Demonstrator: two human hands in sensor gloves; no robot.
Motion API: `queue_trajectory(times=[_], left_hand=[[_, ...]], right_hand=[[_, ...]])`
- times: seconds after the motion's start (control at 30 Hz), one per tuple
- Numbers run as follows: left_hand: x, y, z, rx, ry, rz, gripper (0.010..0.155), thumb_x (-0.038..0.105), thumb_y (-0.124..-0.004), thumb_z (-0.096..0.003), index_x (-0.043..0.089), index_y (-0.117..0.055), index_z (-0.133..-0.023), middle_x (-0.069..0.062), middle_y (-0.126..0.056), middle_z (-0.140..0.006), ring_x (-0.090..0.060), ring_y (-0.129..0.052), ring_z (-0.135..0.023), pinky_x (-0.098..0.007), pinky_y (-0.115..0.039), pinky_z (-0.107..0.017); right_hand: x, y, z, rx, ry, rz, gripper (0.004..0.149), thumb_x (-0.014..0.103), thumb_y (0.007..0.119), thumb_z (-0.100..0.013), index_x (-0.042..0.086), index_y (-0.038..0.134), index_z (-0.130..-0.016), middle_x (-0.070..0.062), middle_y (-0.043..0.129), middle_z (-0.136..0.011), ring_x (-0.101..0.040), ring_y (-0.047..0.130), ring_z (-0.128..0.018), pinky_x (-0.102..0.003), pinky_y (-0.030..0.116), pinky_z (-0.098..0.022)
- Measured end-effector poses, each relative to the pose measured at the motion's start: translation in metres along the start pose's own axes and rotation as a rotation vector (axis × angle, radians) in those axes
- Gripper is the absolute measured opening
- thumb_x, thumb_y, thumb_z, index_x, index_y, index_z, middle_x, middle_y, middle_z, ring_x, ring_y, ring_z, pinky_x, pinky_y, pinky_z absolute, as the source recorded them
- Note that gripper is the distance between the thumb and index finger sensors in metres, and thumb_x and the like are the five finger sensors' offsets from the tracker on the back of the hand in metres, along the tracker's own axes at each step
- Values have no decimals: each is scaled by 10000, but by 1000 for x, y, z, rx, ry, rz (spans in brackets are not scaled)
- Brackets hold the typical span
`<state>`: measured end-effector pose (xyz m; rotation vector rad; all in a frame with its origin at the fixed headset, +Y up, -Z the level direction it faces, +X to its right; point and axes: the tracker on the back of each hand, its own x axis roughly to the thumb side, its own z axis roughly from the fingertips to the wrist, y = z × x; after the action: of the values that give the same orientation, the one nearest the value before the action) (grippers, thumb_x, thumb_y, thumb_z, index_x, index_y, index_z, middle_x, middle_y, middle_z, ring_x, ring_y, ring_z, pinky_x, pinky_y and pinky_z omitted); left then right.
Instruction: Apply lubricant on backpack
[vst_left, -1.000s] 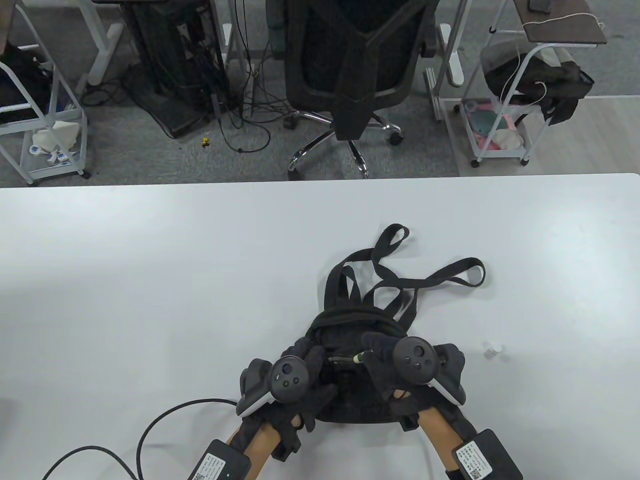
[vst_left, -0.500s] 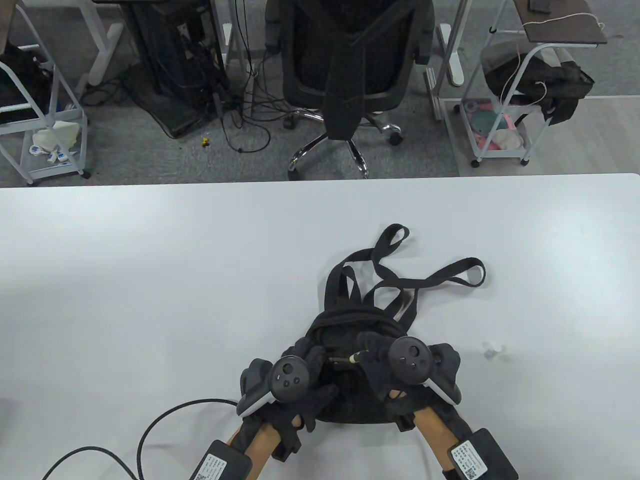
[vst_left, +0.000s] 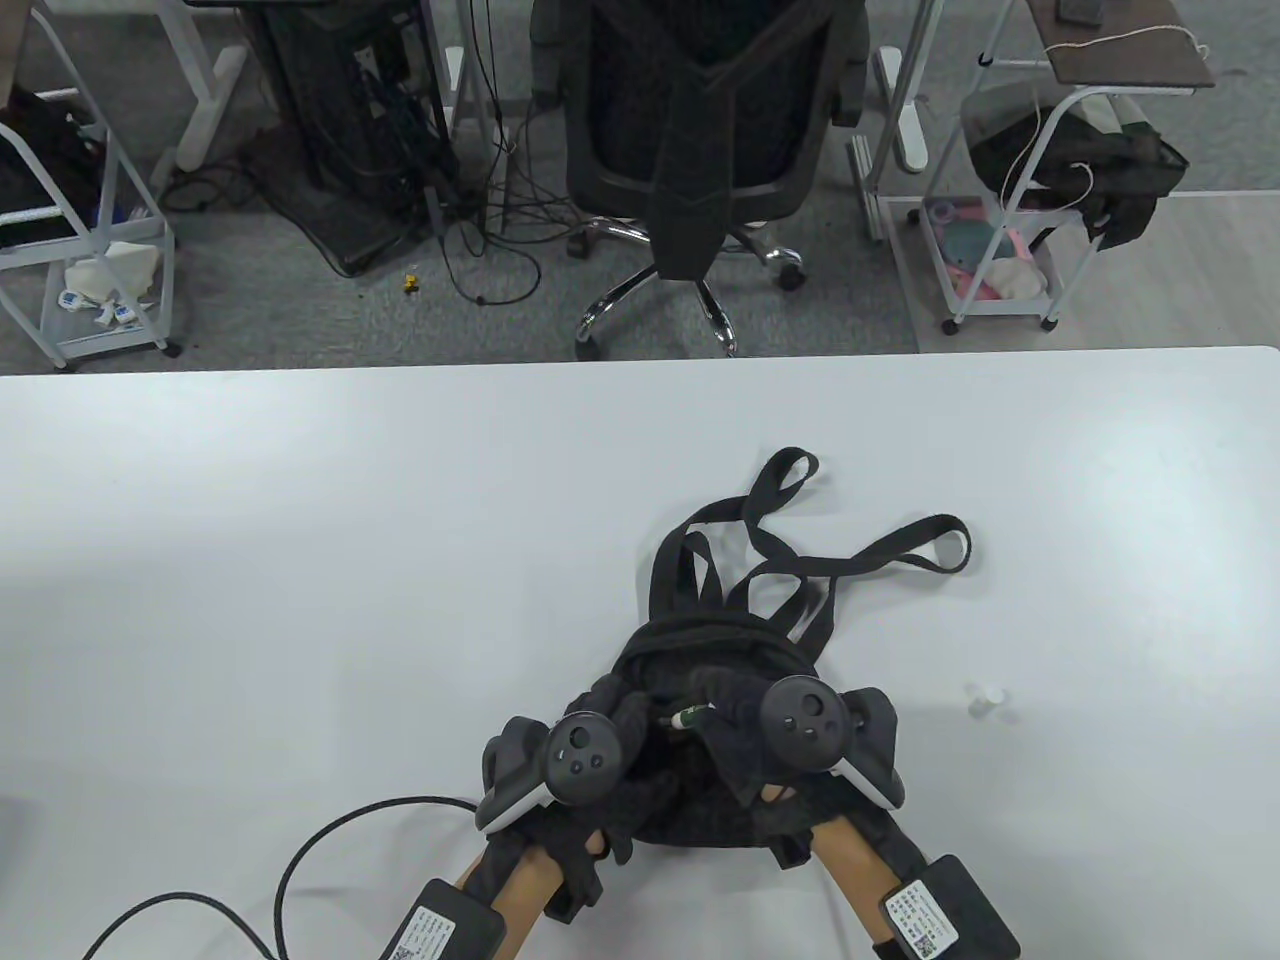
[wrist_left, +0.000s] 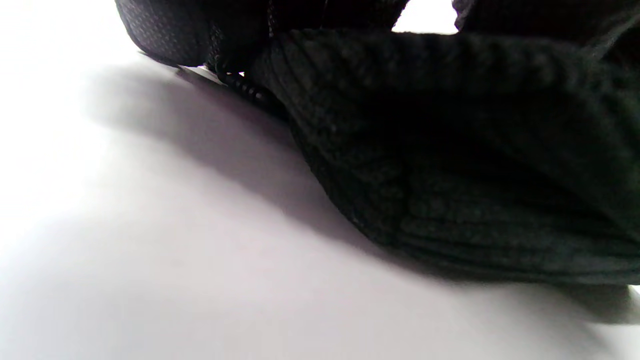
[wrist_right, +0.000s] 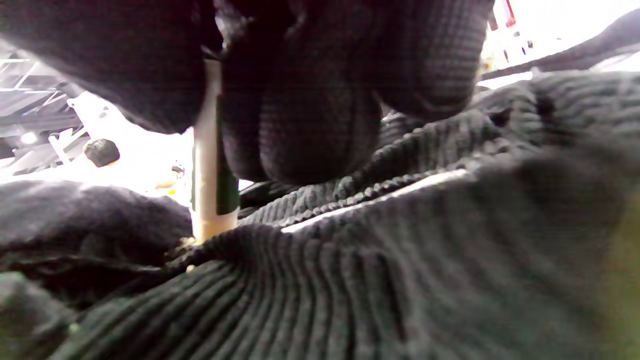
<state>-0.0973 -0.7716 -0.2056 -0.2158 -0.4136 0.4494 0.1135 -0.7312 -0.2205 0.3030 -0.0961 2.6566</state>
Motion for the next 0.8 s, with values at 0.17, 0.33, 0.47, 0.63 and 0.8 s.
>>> queue_trajectory(times=[0.17, 0.33, 0.47, 0.63, 0.8], left_hand=[[0, 0, 0, 2, -1, -3, 833, 609, -828, -430, 97, -615, -1052, -284, -474, -1094, -552, -701, -934, -626, -666, -673], [1, -1, 0, 2, -1, -3, 836, 610, -828, -430, 95, -613, -1052, -284, -475, -1093, -551, -702, -934, -626, -667, -672], [1, -1, 0, 4, 2, -2, 838, 609, -833, -426, 91, -620, -1049, -284, -478, -1093, -551, -706, -931, -625, -669, -670], [2, -1, 0, 5, -1, 2, 838, 608, -834, -425, 94, -620, -1051, -286, -482, -1091, -553, -709, -928, -626, -672, -666], [2, -1, -1, 4, 0, -1, 841, 609, -835, -425, 91, -618, -1050, -286, -479, -1092, -556, -706, -928, -627, -671, -666]], right_hand=[[-2, -1, 2, 10, 5, 11, 409, 486, 900, -448, 421, 851, -848, 75, 1002, -700, -119, 1105, -457, -374, 894, -471], [1, 1, 2, -4, -6, 32, 408, 489, 902, -447, 423, 851, -847, 78, 1001, -699, -114, 1104, -460, -369, 896, -475], [4, 3, 1, 10, -14, -12, 412, 496, 893, -451, 433, 838, -854, 92, 996, -713, -103, 1108, -481, -357, 900, -488], [2, 0, 2, -11, -8, 62, 407, 486, 900, -448, 422, 852, -846, 78, 1003, -703, -116, 1108, -466, -370, 897, -481], [5, 3, 2, 16, -26, 13, 416, 492, 892, -449, 429, 832, -856, 93, 993, -720, -108, 1108, -491, -361, 898, -495]])
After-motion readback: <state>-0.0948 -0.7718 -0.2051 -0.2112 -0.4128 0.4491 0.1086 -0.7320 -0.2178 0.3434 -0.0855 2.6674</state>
